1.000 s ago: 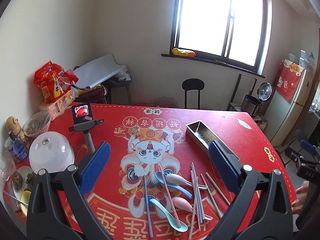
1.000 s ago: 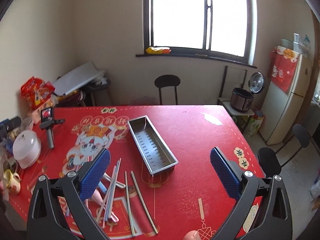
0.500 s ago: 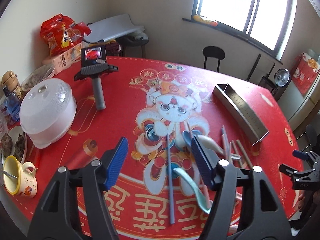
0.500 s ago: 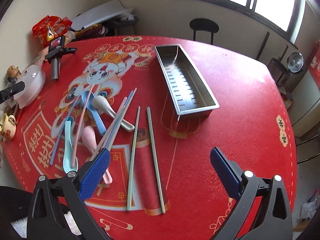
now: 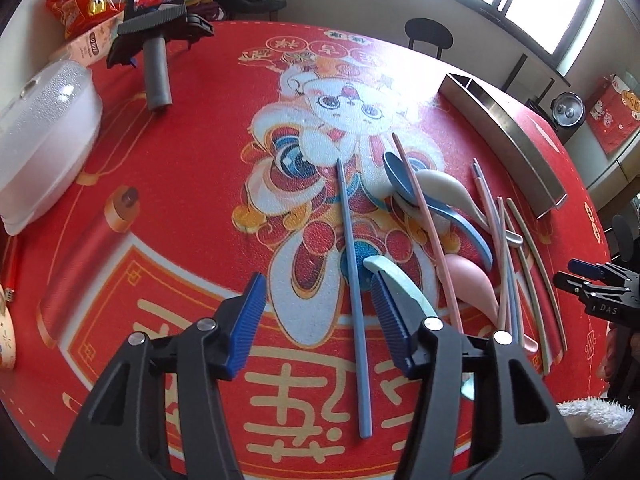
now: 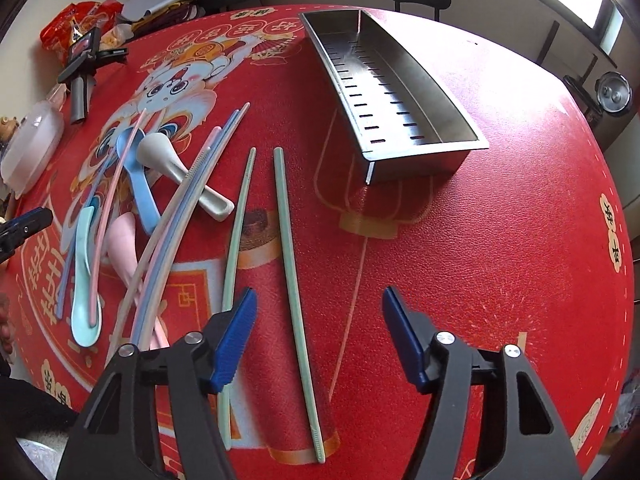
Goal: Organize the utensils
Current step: 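Lower both tools toward the pile of chopsticks and spoons, then close the left tool on a blue chopstick while the right tool grasps a light green chopstick, then carry both held chopsticks over the stainless-steel slotted tray, then lower the chopsticks into the tray and open both tools, then grasp the teal spoon handle with the left tool while the right tool grasps another green chopstick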
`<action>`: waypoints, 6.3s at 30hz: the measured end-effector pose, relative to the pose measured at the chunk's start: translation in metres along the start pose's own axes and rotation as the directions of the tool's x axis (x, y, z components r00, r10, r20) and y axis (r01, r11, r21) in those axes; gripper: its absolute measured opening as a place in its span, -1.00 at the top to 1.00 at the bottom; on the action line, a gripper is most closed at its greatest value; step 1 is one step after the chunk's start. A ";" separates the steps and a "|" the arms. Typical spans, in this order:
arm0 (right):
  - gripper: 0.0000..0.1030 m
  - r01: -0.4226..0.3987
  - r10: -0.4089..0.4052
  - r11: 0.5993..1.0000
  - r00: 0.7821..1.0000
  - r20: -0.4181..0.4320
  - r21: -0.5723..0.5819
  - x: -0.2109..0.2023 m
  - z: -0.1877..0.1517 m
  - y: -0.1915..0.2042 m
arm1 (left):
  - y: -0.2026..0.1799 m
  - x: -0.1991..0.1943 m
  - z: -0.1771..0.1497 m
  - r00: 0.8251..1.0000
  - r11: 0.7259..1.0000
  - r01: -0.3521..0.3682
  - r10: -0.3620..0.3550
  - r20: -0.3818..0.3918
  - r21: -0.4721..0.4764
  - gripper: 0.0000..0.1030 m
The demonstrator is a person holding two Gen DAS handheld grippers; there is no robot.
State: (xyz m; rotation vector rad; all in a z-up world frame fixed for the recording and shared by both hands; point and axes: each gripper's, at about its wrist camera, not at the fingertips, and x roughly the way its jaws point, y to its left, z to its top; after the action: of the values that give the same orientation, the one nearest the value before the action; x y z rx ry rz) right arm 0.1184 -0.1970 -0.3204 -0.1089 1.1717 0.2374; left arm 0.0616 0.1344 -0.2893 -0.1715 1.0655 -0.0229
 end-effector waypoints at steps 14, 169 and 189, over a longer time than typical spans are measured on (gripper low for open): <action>0.02 0.017 -0.017 0.999 1.000 0.008 -0.052 0.016 -0.003 0.014 | -0.018 0.031 -0.004 0.997 0.996 -0.029 0.034 -0.068 0.082 0.01; 0.52 -0.112 0.088 0.989 0.971 0.223 0.098 -0.033 0.139 -0.080 | -0.082 0.017 0.179 0.988 0.986 0.151 -0.150 0.029 -0.068 0.24; 0.42 -0.143 0.144 0.989 0.988 0.056 -0.025 -0.008 0.001 0.028 | -0.024 -0.003 0.013 0.979 0.979 0.174 -0.184 -0.093 -0.106 0.13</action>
State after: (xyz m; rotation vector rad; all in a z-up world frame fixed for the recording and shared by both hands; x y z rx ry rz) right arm 0.1094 -0.1711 -0.3115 -0.0356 1.1209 0.3776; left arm 0.0728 0.1132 -0.2769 -0.3573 1.1513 -0.1438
